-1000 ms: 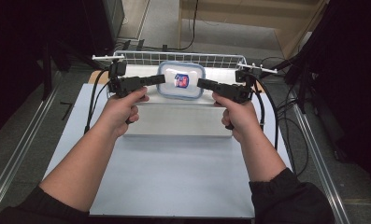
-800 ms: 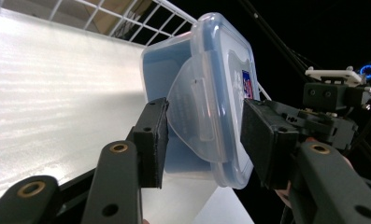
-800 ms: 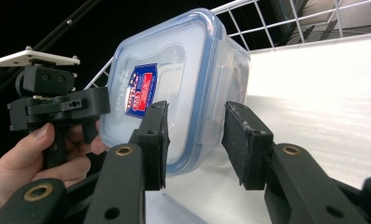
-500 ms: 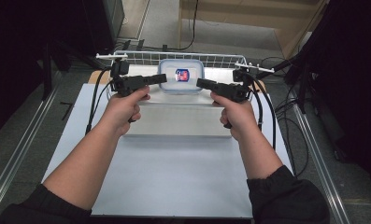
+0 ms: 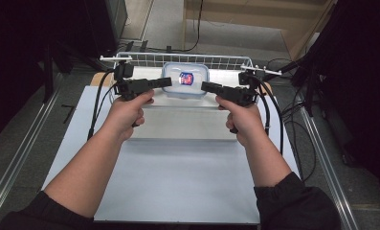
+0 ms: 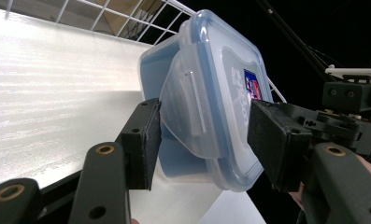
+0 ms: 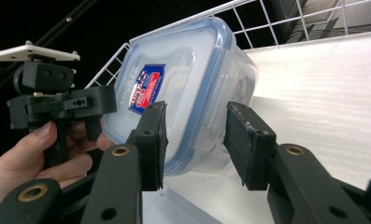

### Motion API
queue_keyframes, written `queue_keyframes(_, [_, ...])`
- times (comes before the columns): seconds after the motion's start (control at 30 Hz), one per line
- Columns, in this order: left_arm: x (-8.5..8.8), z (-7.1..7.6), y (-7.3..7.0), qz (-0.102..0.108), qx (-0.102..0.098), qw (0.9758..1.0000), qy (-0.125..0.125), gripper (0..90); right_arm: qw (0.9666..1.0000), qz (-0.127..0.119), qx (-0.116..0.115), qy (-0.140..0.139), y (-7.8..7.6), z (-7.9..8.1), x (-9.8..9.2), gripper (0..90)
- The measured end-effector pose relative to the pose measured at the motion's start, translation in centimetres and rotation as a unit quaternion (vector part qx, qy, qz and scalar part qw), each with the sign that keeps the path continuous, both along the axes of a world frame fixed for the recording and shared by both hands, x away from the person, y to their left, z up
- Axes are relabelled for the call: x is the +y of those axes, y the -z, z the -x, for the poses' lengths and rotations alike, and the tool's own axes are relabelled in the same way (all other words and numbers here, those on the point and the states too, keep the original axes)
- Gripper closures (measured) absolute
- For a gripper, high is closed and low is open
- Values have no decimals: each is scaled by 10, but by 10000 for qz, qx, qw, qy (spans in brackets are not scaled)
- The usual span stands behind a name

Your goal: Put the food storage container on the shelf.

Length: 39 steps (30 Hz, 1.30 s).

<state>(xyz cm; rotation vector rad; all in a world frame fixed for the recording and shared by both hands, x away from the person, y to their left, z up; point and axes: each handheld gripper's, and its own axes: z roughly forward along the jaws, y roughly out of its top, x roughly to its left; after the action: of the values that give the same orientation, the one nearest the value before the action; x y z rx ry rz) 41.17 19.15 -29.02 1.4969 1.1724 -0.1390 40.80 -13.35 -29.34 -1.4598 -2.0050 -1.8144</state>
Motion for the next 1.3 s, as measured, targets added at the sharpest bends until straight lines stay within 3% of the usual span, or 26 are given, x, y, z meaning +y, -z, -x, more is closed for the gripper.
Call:
queue_keyframes(0.1, [0, -1, 0, -59, 2, 10000, -19, 410, 10000, -34, 28, -10, 1, -2, 0, 577])
queue_keyframes(0.27, [0, 3, -3, -327, -134, 9993, -146, 369, 10000, -59, 28, 29, 0, -2, 1, 536])
queue_keyframes(0.5, [3, 21, -10, -642, -573, 9957, -342, 337, 9995, 114, -197, 214, -4, 8, -4, 381])
queue_keyframes(0.57, [3, 30, -11, -844, -775, 9929, -317, 336, 9988, 143, -346, 312, -6, 17, -5, 361])
queue_keyframes(0.67, [5, 47, -11, -1106, -1136, 9866, -377, 336, 9966, 309, -631, 423, -6, 34, -6, 340])
queue_keyframes(0.87, [12, 80, 5, -1189, -1617, 9792, -300, 336, 9927, 553, -948, 492, 4, 62, -13, 319])
queue_keyframes(1.13, [22, 119, 37, -1269, -2041, 9700, -372, 327, 9837, 1082, -1334, 533, 34, 93, -22, 291])
queue_keyframes(1.3, [26, 143, 69, -1546, -2187, 9622, -499, 317, 9790, 1273, -1481, 589, 61, 114, -25, 285])
